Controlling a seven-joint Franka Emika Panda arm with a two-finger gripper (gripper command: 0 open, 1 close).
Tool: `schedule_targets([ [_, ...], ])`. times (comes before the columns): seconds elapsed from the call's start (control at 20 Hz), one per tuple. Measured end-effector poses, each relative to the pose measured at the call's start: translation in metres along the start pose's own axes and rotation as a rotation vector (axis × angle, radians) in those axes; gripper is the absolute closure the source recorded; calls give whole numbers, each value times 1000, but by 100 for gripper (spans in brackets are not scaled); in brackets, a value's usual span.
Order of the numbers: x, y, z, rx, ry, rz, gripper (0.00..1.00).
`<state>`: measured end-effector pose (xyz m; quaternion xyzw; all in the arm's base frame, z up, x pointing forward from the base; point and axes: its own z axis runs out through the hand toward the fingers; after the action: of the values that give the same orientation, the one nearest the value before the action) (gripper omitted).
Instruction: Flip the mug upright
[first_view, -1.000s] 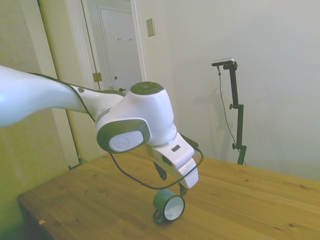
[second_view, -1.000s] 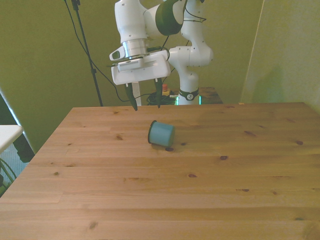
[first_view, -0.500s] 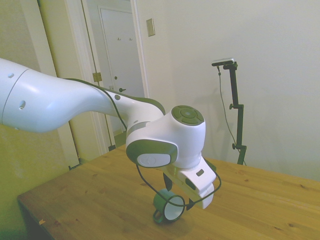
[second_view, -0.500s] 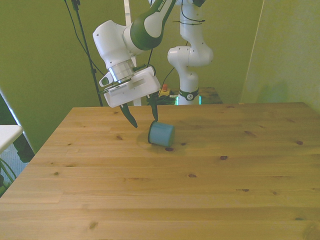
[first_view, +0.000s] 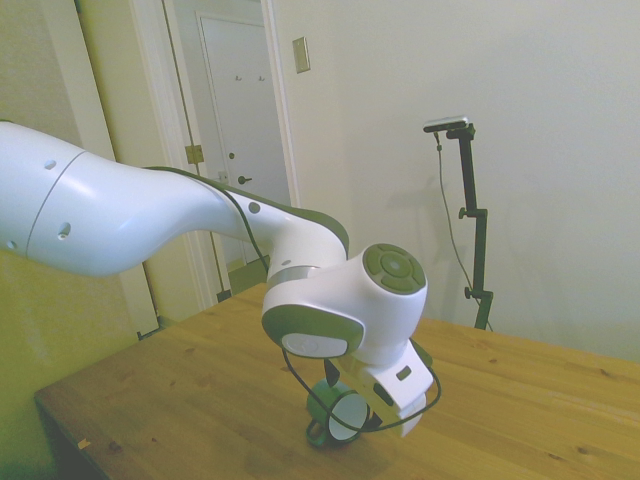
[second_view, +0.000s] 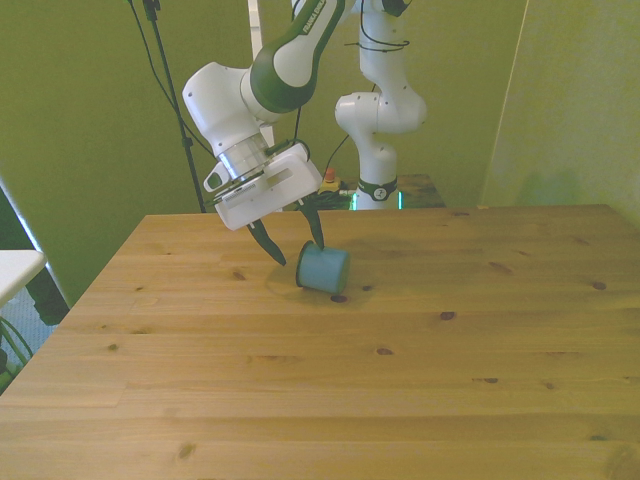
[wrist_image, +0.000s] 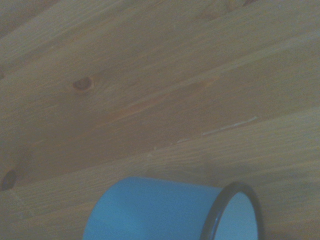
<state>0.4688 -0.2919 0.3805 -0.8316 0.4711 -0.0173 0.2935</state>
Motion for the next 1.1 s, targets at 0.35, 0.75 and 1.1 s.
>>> schedule_targets([
  [0.35, -6, 5, 15, 95, -110, -46, 0],
  [0.75, -9, 0, 19, 183, -180, -65, 0],
  [1.1, 7, -5, 36, 213, -266, -52, 0],
])
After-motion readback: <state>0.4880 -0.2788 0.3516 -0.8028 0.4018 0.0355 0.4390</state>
